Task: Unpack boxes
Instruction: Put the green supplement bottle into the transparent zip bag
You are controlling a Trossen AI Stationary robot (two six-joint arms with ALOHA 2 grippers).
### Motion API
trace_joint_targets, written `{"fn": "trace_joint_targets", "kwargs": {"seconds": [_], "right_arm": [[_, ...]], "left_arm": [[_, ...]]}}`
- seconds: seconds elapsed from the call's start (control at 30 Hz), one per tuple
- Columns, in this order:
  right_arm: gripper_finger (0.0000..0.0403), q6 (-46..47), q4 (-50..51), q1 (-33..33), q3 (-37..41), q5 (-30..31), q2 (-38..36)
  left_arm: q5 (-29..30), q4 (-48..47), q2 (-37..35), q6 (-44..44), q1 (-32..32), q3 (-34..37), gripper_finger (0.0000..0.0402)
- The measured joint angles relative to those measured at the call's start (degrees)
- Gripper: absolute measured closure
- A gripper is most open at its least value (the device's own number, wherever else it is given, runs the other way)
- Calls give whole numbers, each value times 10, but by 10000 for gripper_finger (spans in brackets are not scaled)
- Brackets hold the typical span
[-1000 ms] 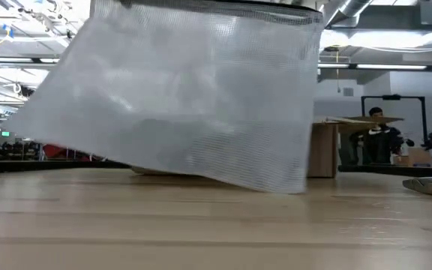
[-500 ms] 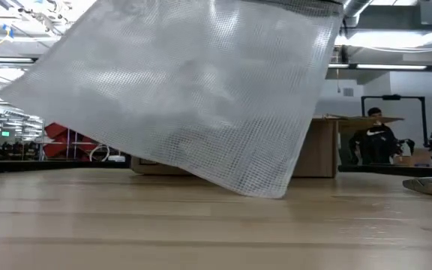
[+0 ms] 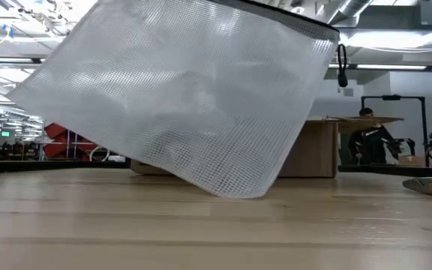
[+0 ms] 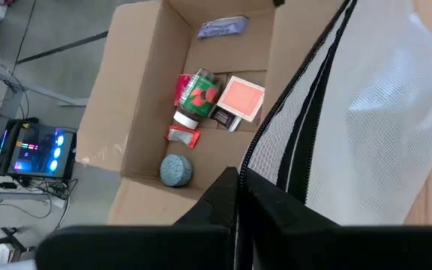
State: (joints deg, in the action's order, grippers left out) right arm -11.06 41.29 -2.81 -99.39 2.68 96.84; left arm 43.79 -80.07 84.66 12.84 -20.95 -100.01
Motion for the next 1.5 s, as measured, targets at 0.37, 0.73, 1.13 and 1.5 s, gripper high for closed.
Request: {"fn": "trace_joint_targets", "kwargs": {"seconds": [0.37,0.73,1.13,1.5], "right_arm": [[243,54,-22,-3,39,3,0],[247,32,-17,20,44,48,6],[400,-32,5,17,44,-19,25],[403,-46,32,44,44,-12,25]], "left_arm": [[-1,35,0,-26,0,0,401],[-14,44,0,-28,-7,0,401],[-28,92,0,-38,-4,0,402],[-233,150,0,-102,60,0,337]]}}
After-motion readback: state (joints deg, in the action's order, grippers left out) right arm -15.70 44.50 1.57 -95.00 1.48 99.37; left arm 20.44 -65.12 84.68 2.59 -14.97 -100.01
